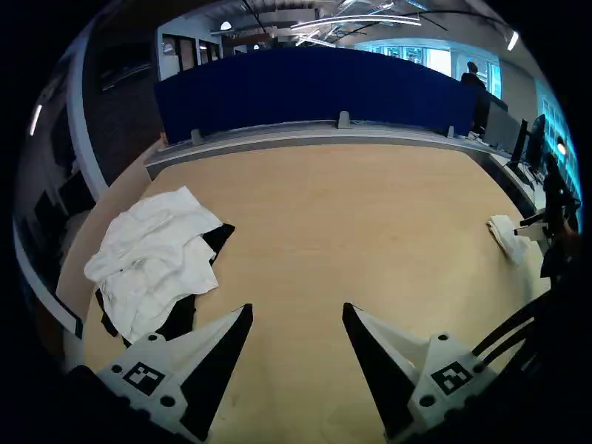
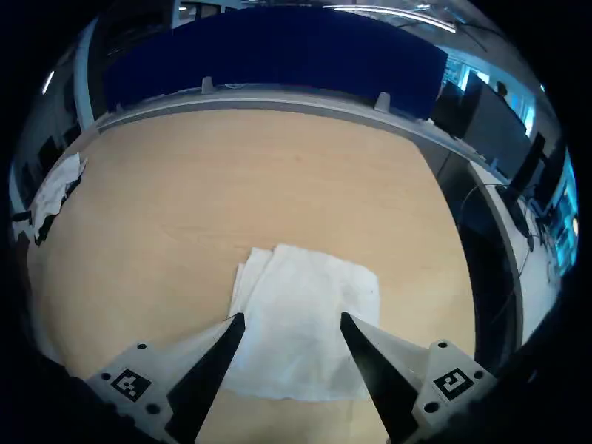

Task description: Fold towel

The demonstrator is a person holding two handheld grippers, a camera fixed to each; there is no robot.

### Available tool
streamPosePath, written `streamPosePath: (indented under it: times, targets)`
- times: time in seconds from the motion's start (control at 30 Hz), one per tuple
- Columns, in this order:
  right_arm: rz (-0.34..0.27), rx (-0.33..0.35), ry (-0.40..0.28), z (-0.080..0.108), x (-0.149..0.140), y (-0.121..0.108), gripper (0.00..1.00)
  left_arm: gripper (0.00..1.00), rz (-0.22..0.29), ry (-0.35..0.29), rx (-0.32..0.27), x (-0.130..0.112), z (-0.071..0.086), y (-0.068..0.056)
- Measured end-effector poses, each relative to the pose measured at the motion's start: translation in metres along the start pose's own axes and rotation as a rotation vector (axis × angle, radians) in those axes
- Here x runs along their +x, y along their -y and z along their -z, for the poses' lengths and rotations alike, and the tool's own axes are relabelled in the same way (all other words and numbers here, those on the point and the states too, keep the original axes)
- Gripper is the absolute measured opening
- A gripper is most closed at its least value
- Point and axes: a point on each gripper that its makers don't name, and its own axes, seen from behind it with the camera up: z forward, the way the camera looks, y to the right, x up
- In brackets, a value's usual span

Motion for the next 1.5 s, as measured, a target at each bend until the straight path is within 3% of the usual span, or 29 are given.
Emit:
streamPosePath:
  times: [0.4, 0.7, 1.0, 1.2, 1.5]
  targets:
    - [-0.066, 0.001, -0.065, 0.011, 0.010, 0.009, 1.00, 0.90, -0.004, -0.010, -0.010, 0.001, -0.001, -0.001]
    - [-0.124, -0.006, -0.251, 0.035, 0.052, 0.018, 1.00, 0.90, -0.006, -0.018, -0.025, 0.005, -0.002, -0.006]
    - [-0.213, 0.007, -0.514, 0.077, 0.103, 0.026, 1.00, 0.90, -0.009, -0.037, -0.040, 0.009, -0.004, -0.013]
    - [-0.242, 0.029, -0.575, 0.084, 0.107, 0.036, 1.00, 0.90, -0.010, -0.045, -0.041, 0.010, -0.007, -0.014]
    - [-0.195, -0.058, -0.626, 0.097, 0.125, 0.035, 1.00, 0.90, 0.002, -0.130, -0.031, 0.030, -0.010, -0.009]
